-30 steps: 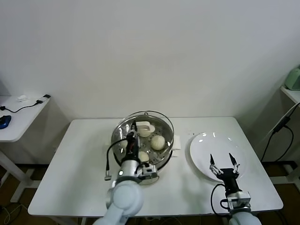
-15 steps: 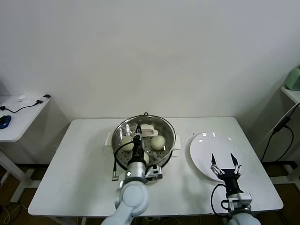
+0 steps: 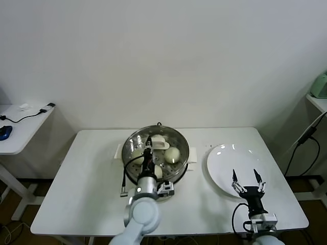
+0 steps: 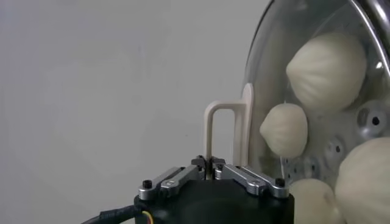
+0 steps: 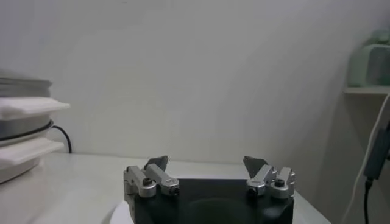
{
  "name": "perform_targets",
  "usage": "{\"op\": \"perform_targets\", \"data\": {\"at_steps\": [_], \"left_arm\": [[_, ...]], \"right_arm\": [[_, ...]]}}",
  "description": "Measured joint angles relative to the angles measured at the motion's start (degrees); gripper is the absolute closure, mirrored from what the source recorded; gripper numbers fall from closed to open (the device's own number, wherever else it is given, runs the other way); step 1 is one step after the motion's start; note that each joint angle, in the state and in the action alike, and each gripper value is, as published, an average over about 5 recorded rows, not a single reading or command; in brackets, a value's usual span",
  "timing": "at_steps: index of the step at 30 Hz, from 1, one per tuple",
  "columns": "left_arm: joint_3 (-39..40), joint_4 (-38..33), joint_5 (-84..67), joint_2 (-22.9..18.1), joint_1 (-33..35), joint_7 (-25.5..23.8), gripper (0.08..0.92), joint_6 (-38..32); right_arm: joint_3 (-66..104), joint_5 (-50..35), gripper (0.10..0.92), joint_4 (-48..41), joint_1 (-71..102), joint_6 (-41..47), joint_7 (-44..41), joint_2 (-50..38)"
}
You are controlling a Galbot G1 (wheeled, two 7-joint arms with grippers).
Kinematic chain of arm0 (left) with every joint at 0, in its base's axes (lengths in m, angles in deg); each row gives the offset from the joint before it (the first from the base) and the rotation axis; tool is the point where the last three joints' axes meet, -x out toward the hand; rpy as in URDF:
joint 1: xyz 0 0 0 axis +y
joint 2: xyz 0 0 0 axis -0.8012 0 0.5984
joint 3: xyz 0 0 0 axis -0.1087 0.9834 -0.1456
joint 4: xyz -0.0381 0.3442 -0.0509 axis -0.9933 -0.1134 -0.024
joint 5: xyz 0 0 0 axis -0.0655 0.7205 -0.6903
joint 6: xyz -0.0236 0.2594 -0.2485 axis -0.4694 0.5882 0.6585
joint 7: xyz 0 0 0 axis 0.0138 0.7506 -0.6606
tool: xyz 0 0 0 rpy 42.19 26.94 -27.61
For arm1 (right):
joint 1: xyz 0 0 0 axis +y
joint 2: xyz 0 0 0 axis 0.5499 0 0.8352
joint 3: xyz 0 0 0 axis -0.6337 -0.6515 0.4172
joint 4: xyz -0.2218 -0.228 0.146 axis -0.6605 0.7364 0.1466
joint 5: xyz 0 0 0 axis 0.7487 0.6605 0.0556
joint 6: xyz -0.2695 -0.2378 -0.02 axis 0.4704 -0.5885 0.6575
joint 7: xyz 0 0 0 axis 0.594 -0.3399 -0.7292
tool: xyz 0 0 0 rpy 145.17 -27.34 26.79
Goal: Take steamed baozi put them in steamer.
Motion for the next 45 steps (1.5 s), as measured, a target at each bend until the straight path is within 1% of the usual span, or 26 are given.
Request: {"op": "perform_targets", "data": {"at_steps": [5,8,11,16,21,25,30,33,39,45], "left_arm": [[-0.4,0.1,0.1,0.0,0.4,0.6,0.862,-0.3],[-0.6,0.0,0.0,0.1,0.7,0.8,0.845,-0.4],[-0.4,-0.4,-0.4,0.5,1.0,0.6,0.781,-0.5],[0.2,-2.0,-1.6,1.2,1.7,0.0,0.634,-0.6],[0.8,-5.0,-3.9,2.0,2.8,-0.5,0.487,-1.0],[1.0,-8.3,-8.1,3.0,3.8,0.1,0.374,-2.2],[-0.6,-13.1,-19.9,4.0,5.4,3.1,0.233,-5.8],[-3.4,-15.4,-30.4,4.2,6.5,5.5,0.188,-8.8],[-14.2,-17.8,-53.4,5.3,9.0,8.9,0.177,-14.6],[-26.1,-16.5,-75.2,7.9,12.6,11.8,0.177,-20.1]], "right_arm": [[0.1,0.4,0.203,0.1,0.4,-0.6,0.0,0.3],[0.1,0.6,0.203,0.3,0.5,-0.8,-0.1,0.4],[0.1,0.6,0.202,0.5,0.6,-0.8,-0.3,0.4],[-0.1,0.6,0.203,1.1,0.5,-0.5,-0.6,0.3],[-0.5,0.6,0.202,1.6,0.3,0.0,-0.8,0.2],[-0.8,0.6,0.203,1.9,0.1,0.5,-0.8,0.2],[-1.3,-0.4,0.202,2.4,0.4,0.5,-0.8,-0.1],[-1.7,-1.6,0.203,2.6,0.6,0.1,-0.4,-0.6],[-3.4,-3.8,0.202,2.5,0.6,-1.4,1.0,-2.5],[-4.9,-4.9,0.203,1.9,0.1,-1.8,2.1,-3.8]]}}
